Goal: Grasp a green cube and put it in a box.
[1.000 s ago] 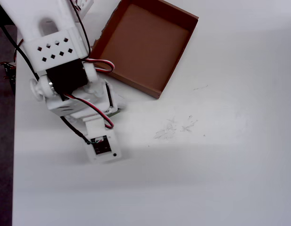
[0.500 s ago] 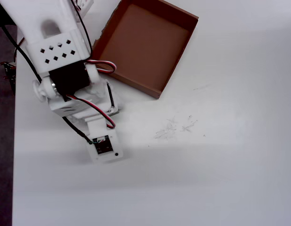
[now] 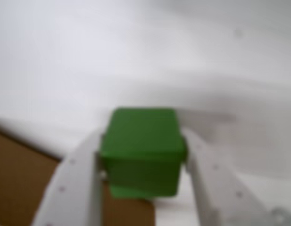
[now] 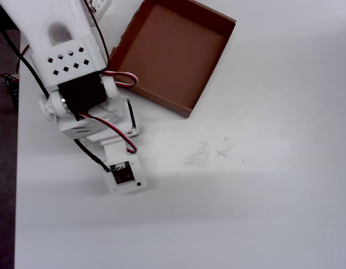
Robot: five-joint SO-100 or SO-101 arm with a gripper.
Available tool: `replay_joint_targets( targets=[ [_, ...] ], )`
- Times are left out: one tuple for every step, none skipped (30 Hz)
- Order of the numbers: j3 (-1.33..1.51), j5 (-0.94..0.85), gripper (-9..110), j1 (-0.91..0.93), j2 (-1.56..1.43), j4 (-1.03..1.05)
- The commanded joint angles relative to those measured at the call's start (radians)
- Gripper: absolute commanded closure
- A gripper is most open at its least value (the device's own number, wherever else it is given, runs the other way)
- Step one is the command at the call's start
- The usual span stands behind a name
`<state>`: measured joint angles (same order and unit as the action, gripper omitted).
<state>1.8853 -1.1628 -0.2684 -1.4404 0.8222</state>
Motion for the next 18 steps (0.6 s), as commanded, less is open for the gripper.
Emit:
replay_joint_targets(
  targets=[
    [-0.006, -0.009, 87, -0.003, -0.055, -0.008],
    [-0.006, -0.009, 87, -0.002, -0.067, -0.002],
    [-0.006, -0.009, 88, -0.002, -0.080, 0.005],
    [-0.006, -0.009, 88, 0.000, -0.092, 0.014],
    [-0.008, -0.009, 88, 0.000, -0.106, 0.023],
    [-0.009, -0.009, 88, 0.002, -0.121, 0.034],
    [-0.011, -0.009, 88, 0.002, -0.138, 0.048],
    [-0.012, -0.009, 88, 0.003, -0.155, 0.061],
    [-0.012, -0.009, 88, 0.003, -0.175, 0.074],
    [-0.011, -0.009, 88, 0.005, -0.196, 0.086],
    [-0.006, -0.009, 88, 0.006, -0.222, 0.094],
    [0.005, -0.009, 88, 0.006, -0.252, 0.098],
    [0.018, -0.009, 88, 0.006, -0.285, 0.101],
    [0.038, -0.009, 88, 0.005, -0.331, 0.107],
    [0.055, -0.009, 88, -0.002, -0.370, 0.117],
    [0.069, -0.009, 88, -0.009, -0.410, 0.135],
    [0.081, -0.009, 88, -0.023, -0.454, 0.164],
    [0.089, -0.009, 88, -0.041, -0.497, 0.199]
  ],
)
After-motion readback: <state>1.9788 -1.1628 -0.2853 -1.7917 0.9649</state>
